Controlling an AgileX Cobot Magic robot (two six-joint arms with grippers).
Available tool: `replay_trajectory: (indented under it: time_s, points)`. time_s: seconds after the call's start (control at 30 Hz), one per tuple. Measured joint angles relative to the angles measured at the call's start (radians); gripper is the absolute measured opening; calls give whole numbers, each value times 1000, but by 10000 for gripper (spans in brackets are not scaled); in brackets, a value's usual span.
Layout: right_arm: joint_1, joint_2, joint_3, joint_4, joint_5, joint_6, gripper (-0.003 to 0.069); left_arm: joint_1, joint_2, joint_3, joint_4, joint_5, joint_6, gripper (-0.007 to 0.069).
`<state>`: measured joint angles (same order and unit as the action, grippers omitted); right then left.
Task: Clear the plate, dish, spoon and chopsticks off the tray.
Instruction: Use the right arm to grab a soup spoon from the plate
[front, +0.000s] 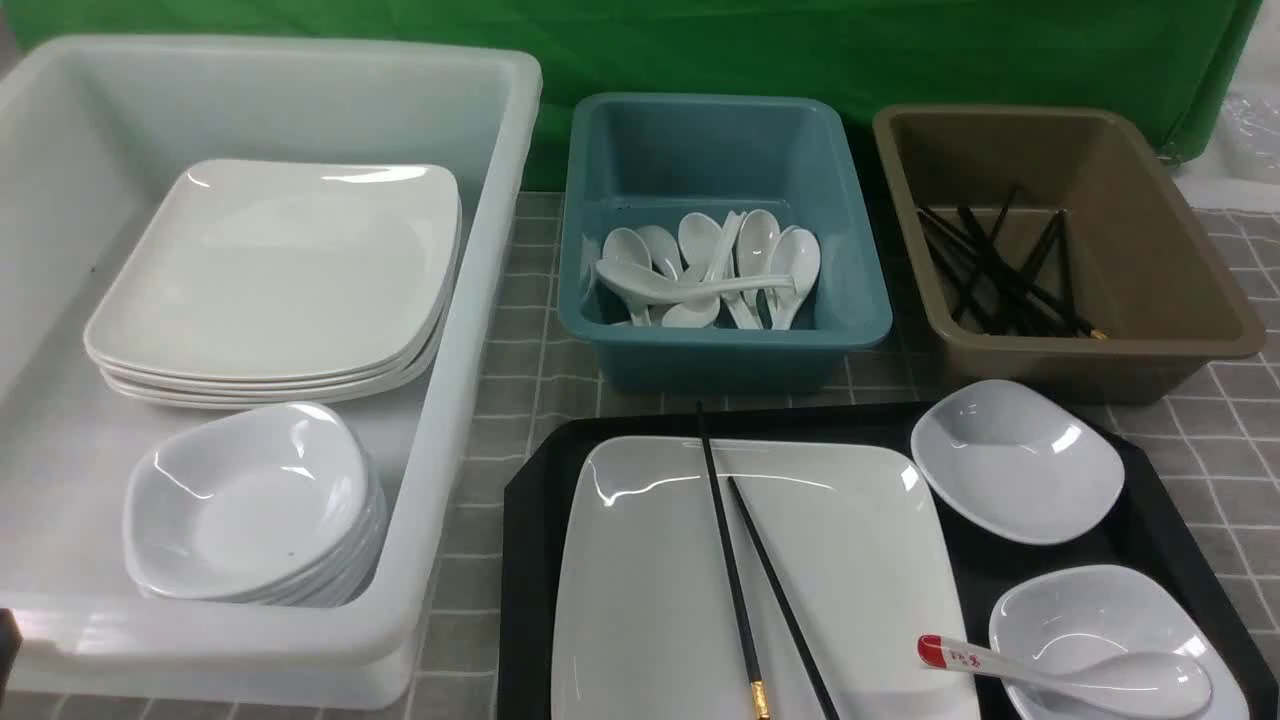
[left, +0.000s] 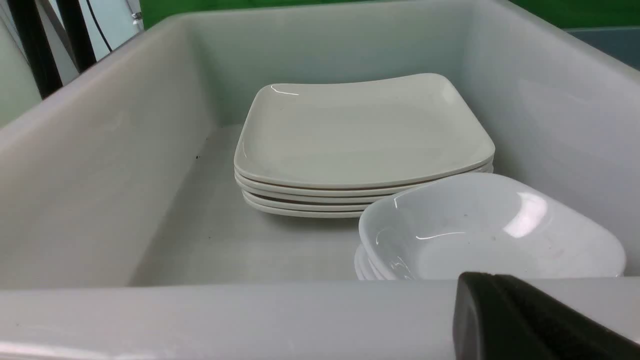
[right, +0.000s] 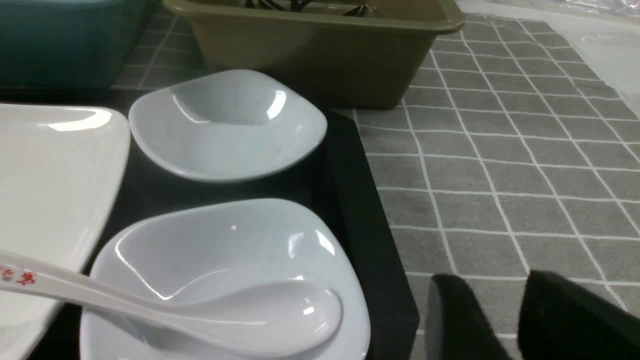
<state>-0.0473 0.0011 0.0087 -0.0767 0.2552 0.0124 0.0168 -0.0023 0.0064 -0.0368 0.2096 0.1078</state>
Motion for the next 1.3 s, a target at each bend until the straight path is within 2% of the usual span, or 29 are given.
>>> replay_trajectory:
  time_s: [0.6, 0.7, 0.77, 0.87, 0.9, 1.0, 1.17, 1.3]
  points:
    - [0, 0, 0, 0, 0, 0, 240, 0, 0, 0, 1, 0, 1, 4]
    - [0, 0, 0, 0, 0, 0, 240, 0, 0, 0, 37, -3, 12, 4]
    - [0, 0, 0, 0, 0, 0, 240, 0, 0, 1, -10, -22, -14, 4]
    - [0, 0, 0, 0, 0, 0, 240, 0, 0, 1, -155, -111, -81, 4]
    - [0, 0, 0, 0, 0, 0, 240, 0, 0, 1, -155, -111, -81, 4]
    - [1, 0, 0, 0, 0, 0, 240, 0, 0, 1, -322, -281, -145, 4]
    - [1, 0, 0, 0, 0, 0, 240, 0, 0, 1, -388, -482, -209, 4]
    - [1, 0, 0, 0, 0, 0, 240, 0, 0, 1, -395, -554, -250, 4]
